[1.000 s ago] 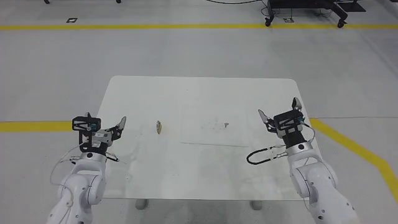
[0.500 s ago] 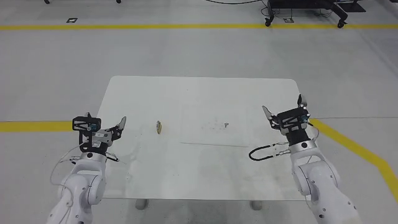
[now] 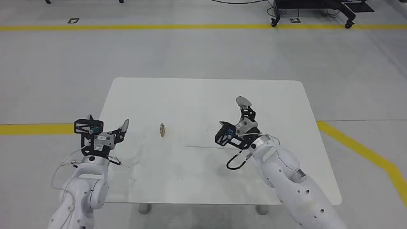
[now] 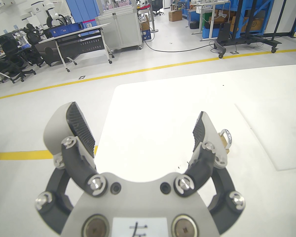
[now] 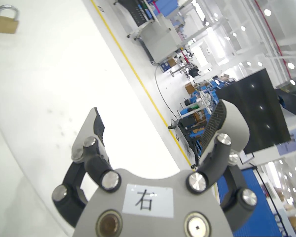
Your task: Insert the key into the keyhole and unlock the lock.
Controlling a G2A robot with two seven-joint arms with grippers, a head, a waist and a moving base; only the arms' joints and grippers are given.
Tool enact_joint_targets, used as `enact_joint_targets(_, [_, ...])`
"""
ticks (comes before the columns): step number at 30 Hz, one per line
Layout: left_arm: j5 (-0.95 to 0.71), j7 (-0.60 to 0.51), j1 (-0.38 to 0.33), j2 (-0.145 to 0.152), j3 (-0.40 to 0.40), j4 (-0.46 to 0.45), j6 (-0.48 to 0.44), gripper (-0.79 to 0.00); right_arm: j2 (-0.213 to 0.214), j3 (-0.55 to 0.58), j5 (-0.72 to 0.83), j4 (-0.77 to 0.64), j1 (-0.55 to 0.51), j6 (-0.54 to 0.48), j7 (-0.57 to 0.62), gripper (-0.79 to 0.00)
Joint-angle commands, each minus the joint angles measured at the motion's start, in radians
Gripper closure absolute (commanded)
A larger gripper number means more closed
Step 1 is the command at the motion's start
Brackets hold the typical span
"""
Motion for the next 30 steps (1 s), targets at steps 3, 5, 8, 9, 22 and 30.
enact_joint_targets(3, [0.0,0.0,0.0,0.0,0.0,0.0,0.0,-0.785,0.005,-0.01,0.061,0.136,0.096,-0.241,-0.161,-0.785])
enact_joint_targets(5, [0.0,0.0,0.0,0.0,0.0,0.0,0.0,-0.785,0.007,-0.003,0.06,0.214,0.132,-0.284,-0.188,-0.785])
enact_joint_targets(8, [0.0,0.0,0.0,0.0,0.0,0.0,0.0,-0.785,0.001,-0.013,0.101,0.302,0.174,-0.31,-0.199,-0.785])
enact_joint_targets(9, [0.0,0.0,0.0,0.0,0.0,0.0,0.0,-0.785,-0.001,-0.018,0.11,0.33,0.188,-0.317,-0.21,-0.785])
enact_joint_targets(22, [0.0,0.0,0.0,0.0,0.0,0.0,0.0,-0.785,-0.035,-0.073,0.258,0.637,0.335,-0.369,-0.253,-0.57])
enact_joint_targets(30, [0.0,0.0,0.0,0.0,0.0,0.0,0.0,-0.785,-0.028,-0.048,0.288,0.715,0.331,-0.357,-0.275,-0.711])
